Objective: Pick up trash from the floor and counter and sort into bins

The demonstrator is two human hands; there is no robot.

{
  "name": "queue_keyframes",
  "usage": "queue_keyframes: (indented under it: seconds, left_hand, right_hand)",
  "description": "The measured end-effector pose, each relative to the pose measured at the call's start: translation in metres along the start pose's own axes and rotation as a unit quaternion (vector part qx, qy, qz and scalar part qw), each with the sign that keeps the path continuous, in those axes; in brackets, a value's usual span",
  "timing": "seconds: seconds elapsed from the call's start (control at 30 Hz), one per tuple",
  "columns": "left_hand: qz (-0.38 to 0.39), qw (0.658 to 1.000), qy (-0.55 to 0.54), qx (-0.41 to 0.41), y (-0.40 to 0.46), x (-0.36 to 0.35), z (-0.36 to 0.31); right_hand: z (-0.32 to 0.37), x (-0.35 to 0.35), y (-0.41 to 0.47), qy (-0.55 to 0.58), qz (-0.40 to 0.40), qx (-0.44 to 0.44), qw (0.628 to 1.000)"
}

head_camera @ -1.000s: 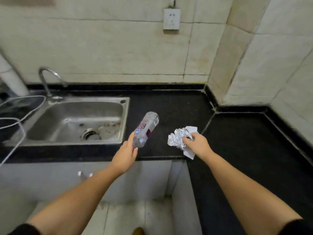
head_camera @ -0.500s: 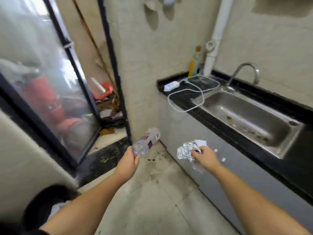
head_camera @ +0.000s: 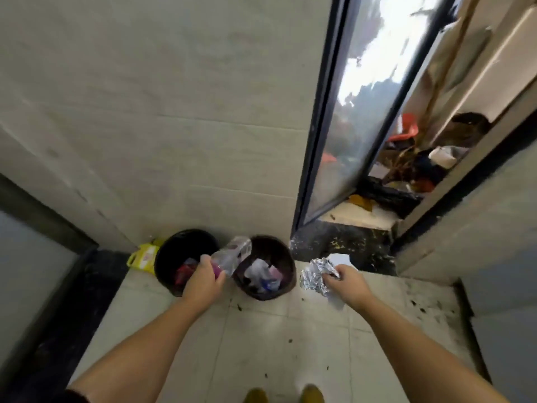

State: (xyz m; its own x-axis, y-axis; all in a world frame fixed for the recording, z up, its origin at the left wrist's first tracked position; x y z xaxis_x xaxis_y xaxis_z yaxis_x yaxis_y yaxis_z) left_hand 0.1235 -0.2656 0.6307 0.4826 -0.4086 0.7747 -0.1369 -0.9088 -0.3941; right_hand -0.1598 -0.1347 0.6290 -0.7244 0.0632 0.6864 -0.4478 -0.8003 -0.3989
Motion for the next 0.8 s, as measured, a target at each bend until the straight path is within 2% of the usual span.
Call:
queue_keyframes:
  seconds: [0.2, 0.37, 0.5, 0.63, 0.8]
  left_hand:
    - [-0.022, 0.992, -0.051, 0.111, 0.054, 0.021, 0.069]
    - [-0.027, 0.983, -0.083, 0.162, 0.137, 0.005, 0.094]
    - [-0.036, 0.956, -0.149, 0.249, 0.211, -0.03, 0.129]
    - [-0.041, 0.951, -0.123, 0.282, 0.291, -0.085, 0.184]
    - [-0.05, 0.959, -0.07, 0.268, 0.377, -0.164, 0.258]
  right_hand:
    - [0.055, -0.056, 0.075, -0.064, 0.064, 0.044, 0.995]
    - [0.061, -0.113, 0.163, -0.095, 0.139, 0.026, 0.985]
    - [0.044, -0.182, 0.235, -0.132, 0.184, 0.021, 0.974]
    - [0.013, -0.259, 0.297, -0.136, 0.199, -0.002, 0.971]
    - [-0.045, -0.362, 0.36, -0.14, 0.169, -0.006, 0.975]
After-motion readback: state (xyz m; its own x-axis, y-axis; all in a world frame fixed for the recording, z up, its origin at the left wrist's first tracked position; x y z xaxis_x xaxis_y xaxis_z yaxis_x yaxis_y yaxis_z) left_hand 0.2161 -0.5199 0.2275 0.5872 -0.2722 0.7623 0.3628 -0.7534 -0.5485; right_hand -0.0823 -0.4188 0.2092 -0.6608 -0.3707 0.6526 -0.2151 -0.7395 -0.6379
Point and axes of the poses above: each hand's wrist, its own y-axis towards the middle knuckle, its own x-axis out of the back of the hand, z = x × y, the point moved 2 cm from there along y, towards the middle knuckle, and after that the axes turned 6 degrees about x, right-handed, at the moved point
